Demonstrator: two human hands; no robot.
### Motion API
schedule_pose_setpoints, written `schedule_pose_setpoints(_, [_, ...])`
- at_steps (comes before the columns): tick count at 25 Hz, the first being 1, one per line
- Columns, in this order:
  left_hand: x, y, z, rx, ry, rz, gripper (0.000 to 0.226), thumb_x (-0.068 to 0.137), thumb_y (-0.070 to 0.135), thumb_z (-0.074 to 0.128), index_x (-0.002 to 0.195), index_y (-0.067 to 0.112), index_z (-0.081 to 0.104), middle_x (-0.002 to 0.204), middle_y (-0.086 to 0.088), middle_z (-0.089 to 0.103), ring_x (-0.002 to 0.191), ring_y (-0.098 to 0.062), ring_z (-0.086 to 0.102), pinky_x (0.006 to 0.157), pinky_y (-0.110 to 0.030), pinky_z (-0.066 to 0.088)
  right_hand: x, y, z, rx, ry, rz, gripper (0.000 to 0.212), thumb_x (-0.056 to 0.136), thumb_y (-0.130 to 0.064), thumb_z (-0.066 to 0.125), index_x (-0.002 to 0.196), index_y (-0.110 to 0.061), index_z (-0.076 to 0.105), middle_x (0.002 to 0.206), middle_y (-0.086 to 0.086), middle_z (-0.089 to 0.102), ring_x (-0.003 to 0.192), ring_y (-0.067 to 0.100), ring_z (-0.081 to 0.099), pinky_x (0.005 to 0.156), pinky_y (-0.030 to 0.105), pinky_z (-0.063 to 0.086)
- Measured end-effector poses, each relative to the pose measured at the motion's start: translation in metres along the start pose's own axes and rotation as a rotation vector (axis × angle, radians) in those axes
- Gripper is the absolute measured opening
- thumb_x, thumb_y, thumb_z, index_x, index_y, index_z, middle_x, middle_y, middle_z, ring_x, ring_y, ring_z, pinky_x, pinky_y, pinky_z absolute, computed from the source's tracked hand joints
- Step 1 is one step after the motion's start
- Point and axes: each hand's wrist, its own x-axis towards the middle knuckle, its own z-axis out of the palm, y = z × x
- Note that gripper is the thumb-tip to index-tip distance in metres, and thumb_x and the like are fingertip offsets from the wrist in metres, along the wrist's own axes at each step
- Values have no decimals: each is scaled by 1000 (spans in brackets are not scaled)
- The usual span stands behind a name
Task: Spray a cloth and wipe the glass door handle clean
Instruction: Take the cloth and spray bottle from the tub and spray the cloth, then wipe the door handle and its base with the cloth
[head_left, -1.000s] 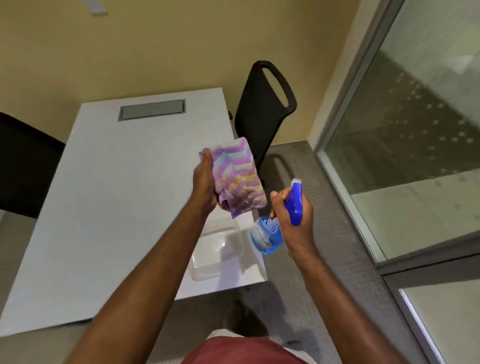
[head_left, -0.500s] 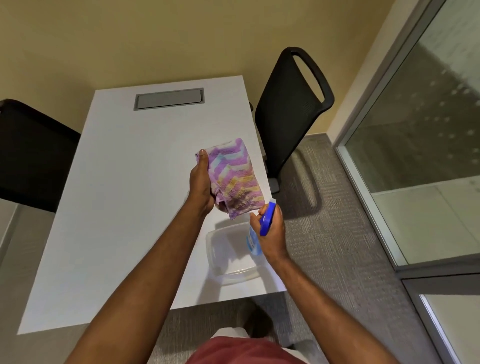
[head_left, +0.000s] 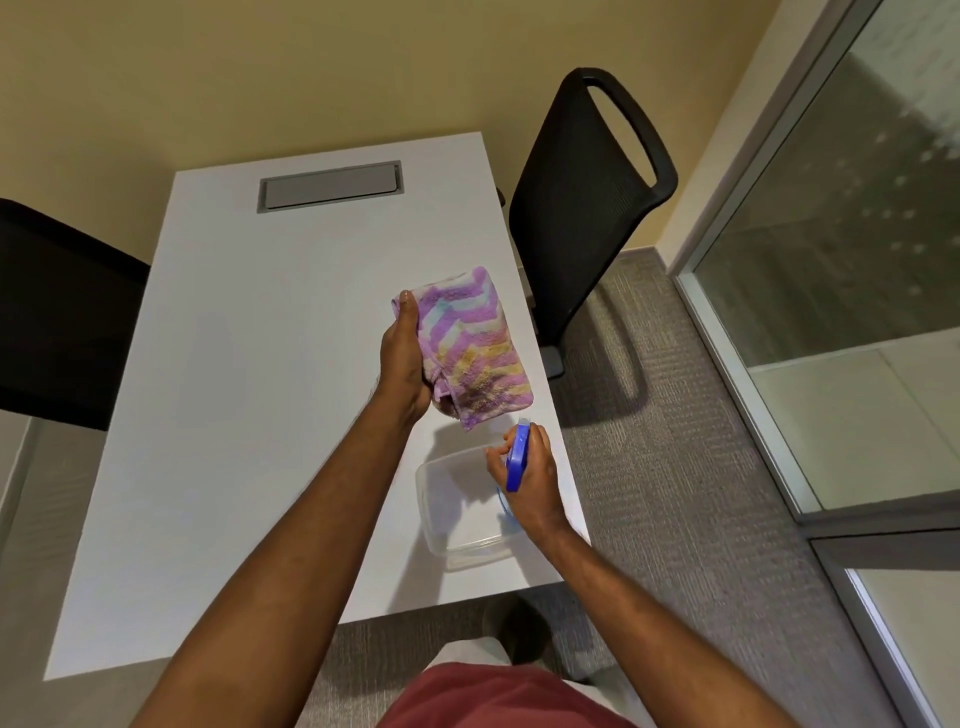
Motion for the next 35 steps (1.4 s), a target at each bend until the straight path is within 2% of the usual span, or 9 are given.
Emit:
schedule_pose_setpoints(5, [0,4,16,9,-20,4,51,104,59,42,127,19,65,125,-12,72,114,-34,70,104,-56,53,-5,6,-21,-145,-93,4,52,83,-19,87,123,-9,54,111,-8,55,95,8,62,78,8,49])
schedule_pose_setpoints(12, [0,12,63,72,-77,25,48,104,61,40,123,25,65,120,-8,74,112,-31,71,99,-53,57,-10,6,-55,-318,-252,-47,77,82,-22,85,145,-32,41,138,-13,46,121,7,55,94,33,57])
schedule_pose_setpoints(15, [-5,17,92,123,-127,54,47,105,60,37,122,26,64,118,-6,74,112,-31,71,94,-46,61,-13,7,-74,-358,-267,-39,81,82,-28,83,145,-43,34,147,-20,37,127,1,51,95,33,56])
schedule_pose_setpoints(18, [-9,25,115,144,-175,62,46,105,59,35,122,26,63,111,-2,75,102,-26,74,80,-38,63,-20,5,-100,-372,-237,-52,72,85,-30,76,145,-39,37,148,-17,39,121,-2,54,92,30,59])
schedule_pose_setpoints(22, [-29,24,175,157,-332,24,46,106,56,38,121,22,65,106,-3,77,97,-24,76,76,-36,63,-9,-34,-158,-119,240,-50,43,86,-19,61,128,-27,53,125,-1,57,108,17,66,82,26,58])
schedule_pose_setpoints(26, [-77,-10,274,247,-581,-56,48,105,52,46,116,11,69,106,-14,77,100,-32,75,89,-46,62,11,-105,-248,181,649,-94,44,92,-25,70,132,-20,52,130,-1,61,111,7,66,87,22,56])
schedule_pose_setpoints(29, [-117,-54,347,309,-750,-58,50,102,53,54,113,8,72,108,-21,76,104,-38,73,96,-53,58,11,-135,-324,411,745,-62,57,89,-29,81,136,-19,50,123,-5,68,100,3,73,77,24,61])
schedule_pose_setpoints(32, [-155,-103,420,356,-818,58,59,89,61,70,105,5,73,104,-24,75,99,-38,72,92,-59,58,-6,-122,-400,356,853,-18,59,77,-25,92,126,-21,60,114,-3,76,101,11,76,84,31,62])
schedule_pose_setpoints(35, [-194,-150,488,404,-822,173,61,75,64,77,94,7,71,91,-11,76,83,-23,68,81,-48,57,-33,-101,-473,334,961,-4,51,76,-13,92,120,-15,67,111,2,79,101,15,76,83,33,62])
